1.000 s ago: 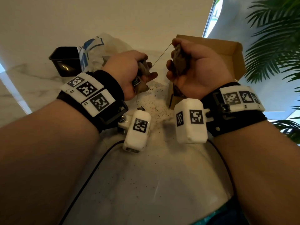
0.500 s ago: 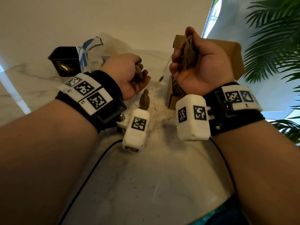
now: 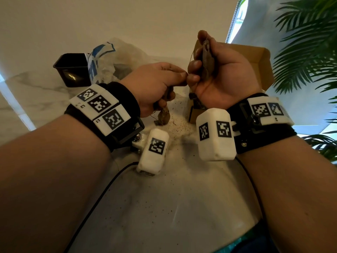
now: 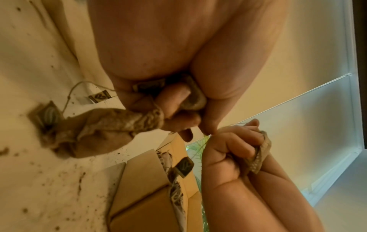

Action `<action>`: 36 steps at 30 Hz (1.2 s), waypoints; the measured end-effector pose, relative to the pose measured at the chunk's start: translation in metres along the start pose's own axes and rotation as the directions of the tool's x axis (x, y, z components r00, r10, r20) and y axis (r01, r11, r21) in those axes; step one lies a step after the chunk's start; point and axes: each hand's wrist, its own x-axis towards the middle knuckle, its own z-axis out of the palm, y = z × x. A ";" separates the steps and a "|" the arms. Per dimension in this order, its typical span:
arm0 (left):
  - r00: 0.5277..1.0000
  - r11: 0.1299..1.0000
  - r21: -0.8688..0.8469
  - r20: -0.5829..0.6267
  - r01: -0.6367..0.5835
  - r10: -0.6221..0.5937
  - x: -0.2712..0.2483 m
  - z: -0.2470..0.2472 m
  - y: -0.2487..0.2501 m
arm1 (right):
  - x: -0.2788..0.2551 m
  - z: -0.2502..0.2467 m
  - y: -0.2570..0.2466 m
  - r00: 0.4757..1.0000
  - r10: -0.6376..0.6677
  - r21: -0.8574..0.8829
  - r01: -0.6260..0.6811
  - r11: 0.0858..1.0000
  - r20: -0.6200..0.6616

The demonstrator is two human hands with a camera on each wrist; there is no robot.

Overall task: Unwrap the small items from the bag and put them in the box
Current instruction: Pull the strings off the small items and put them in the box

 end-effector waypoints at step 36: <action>0.905 0.985 -0.175 -0.420 -0.008 -0.067 0.011 -0.015 0.005 | -0.012 0.002 0.007 0.876 0.287 -0.114 -0.263 0.958 0.387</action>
